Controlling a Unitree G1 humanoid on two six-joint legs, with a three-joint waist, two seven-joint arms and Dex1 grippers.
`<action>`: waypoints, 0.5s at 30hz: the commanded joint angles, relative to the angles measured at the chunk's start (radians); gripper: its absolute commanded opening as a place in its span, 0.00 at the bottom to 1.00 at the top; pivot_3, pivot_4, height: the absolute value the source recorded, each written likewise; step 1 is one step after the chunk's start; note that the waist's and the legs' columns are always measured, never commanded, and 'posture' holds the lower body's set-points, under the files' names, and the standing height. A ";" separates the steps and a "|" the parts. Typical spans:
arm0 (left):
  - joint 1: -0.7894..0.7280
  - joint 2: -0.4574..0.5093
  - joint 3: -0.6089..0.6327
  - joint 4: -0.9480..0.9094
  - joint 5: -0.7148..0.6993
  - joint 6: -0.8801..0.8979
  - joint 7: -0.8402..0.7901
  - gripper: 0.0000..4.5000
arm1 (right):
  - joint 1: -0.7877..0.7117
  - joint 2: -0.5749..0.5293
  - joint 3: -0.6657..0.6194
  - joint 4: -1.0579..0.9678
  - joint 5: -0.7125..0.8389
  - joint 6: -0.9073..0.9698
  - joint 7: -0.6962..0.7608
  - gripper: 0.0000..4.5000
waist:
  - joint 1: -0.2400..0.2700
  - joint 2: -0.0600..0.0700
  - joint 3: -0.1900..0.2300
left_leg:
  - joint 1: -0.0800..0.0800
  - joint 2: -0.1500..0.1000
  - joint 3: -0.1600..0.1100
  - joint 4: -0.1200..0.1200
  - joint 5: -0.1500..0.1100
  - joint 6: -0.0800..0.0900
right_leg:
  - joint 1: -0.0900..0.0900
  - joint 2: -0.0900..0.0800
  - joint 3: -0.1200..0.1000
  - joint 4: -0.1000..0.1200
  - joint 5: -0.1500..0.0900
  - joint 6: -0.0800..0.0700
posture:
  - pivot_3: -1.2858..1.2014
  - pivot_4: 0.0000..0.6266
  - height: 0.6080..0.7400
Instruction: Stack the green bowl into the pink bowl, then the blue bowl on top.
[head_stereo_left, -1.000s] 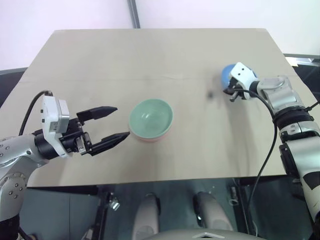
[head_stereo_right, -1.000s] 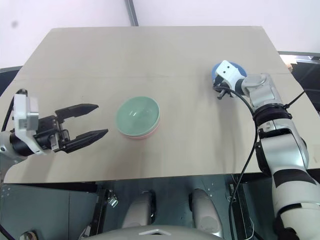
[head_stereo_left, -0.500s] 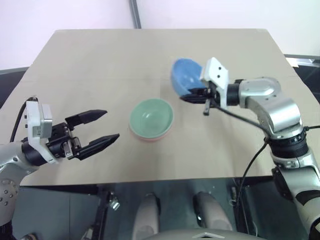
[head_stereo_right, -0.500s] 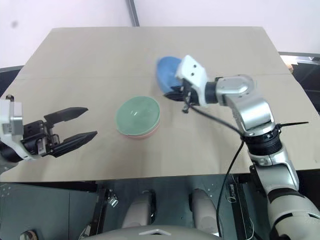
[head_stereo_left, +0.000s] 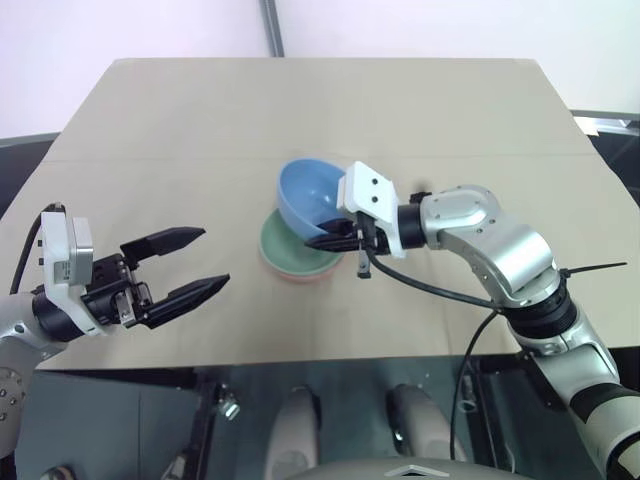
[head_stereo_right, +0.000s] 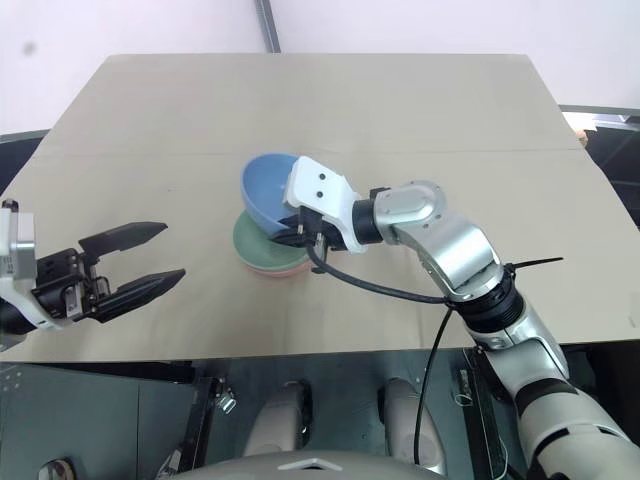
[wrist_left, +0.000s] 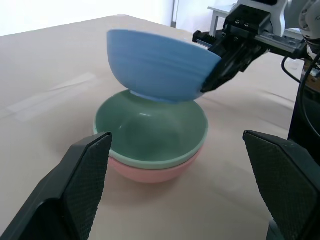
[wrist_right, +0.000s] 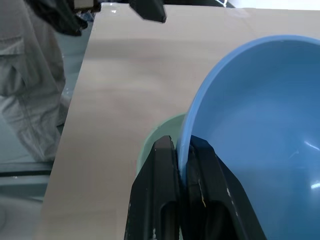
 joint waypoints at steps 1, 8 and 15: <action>0.006 -0.005 0.036 -0.039 -0.015 -0.002 0.019 0.99 | 0.003 -0.010 -0.086 -0.056 0.055 -0.022 -0.008 0.00 | 0.001 0.000 0.000 | 0.000 0.000 0.000 0.000 0.000 0.000 | 0.000 0.000 0.000 0.000 0.000 0.000 | 0.52 0.24 1.00; -0.030 -0.011 -0.009 -0.021 0.000 -0.015 0.036 0.99 | 0.005 0.017 -0.068 -0.078 0.120 -0.049 0.013 0.00 | -0.003 0.000 0.000 | 0.000 0.000 0.000 0.000 0.000 0.000 | 0.000 0.000 0.000 0.000 0.000 0.000 | 0.52 0.24 1.00; -0.056 -0.008 -0.028 -0.003 0.022 -0.026 0.035 1.00 | -0.029 0.048 -0.014 0.045 0.091 -0.139 0.057 0.19 | -0.004 0.000 0.000 | 0.000 0.000 0.000 0.000 0.000 0.000 | 0.000 0.000 0.000 0.000 0.000 0.000 | 0.52 0.24 1.00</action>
